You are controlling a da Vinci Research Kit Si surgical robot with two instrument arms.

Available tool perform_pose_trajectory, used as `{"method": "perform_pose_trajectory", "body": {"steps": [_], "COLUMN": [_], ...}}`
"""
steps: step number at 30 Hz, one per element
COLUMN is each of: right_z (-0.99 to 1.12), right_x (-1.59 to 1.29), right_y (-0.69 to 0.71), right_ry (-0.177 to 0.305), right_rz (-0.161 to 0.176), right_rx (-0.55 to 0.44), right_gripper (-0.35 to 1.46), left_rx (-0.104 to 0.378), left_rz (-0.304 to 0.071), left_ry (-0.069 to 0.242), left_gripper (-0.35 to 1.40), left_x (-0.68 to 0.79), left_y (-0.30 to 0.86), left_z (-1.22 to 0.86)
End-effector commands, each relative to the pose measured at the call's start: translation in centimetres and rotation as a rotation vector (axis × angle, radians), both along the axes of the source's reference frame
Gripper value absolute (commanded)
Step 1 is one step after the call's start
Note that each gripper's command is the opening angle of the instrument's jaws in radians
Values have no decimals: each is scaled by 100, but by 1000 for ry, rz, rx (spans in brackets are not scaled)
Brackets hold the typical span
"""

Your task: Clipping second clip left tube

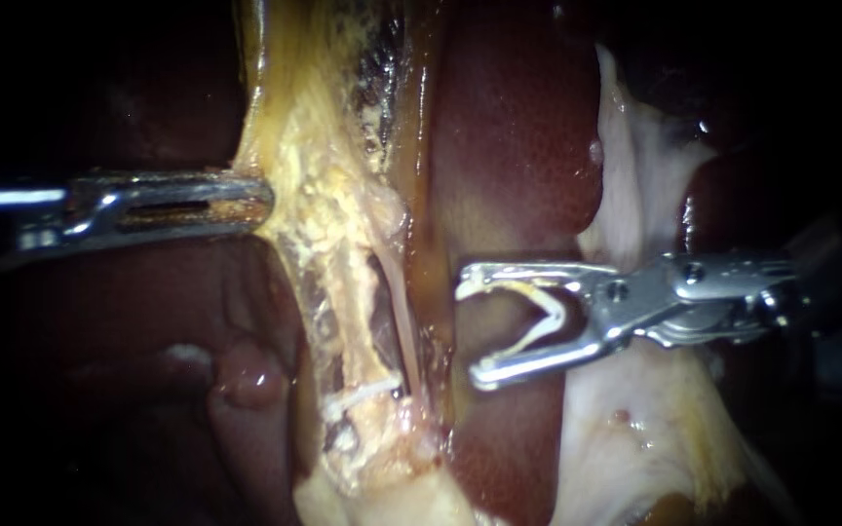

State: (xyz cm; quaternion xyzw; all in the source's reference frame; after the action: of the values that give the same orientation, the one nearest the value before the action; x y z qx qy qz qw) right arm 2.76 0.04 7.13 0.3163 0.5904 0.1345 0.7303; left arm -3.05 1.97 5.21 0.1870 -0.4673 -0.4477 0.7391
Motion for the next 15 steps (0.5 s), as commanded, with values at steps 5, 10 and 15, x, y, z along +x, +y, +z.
{"method": "perform_pose_trajectory", "body": {"steps": [5,10,15], "right_z": [25,49,66], "right_x": [18,31,40], "right_y": [-7,-9,-7], "right_ry": [-48,-94,-119], "right_rz": [-4,-14,-18], "right_rx": [31,44,54], "right_gripper": [59,58,58], "left_rx": [-12,-11,-16], "left_rz": [0,-1,1], "left_ry": [4,4,6], "left_gripper": [-35,-35,-35], "left_x": [-1,-2,-3], "left_y": [-4,-5,-7], "left_z": [-9,-12,-17]}}
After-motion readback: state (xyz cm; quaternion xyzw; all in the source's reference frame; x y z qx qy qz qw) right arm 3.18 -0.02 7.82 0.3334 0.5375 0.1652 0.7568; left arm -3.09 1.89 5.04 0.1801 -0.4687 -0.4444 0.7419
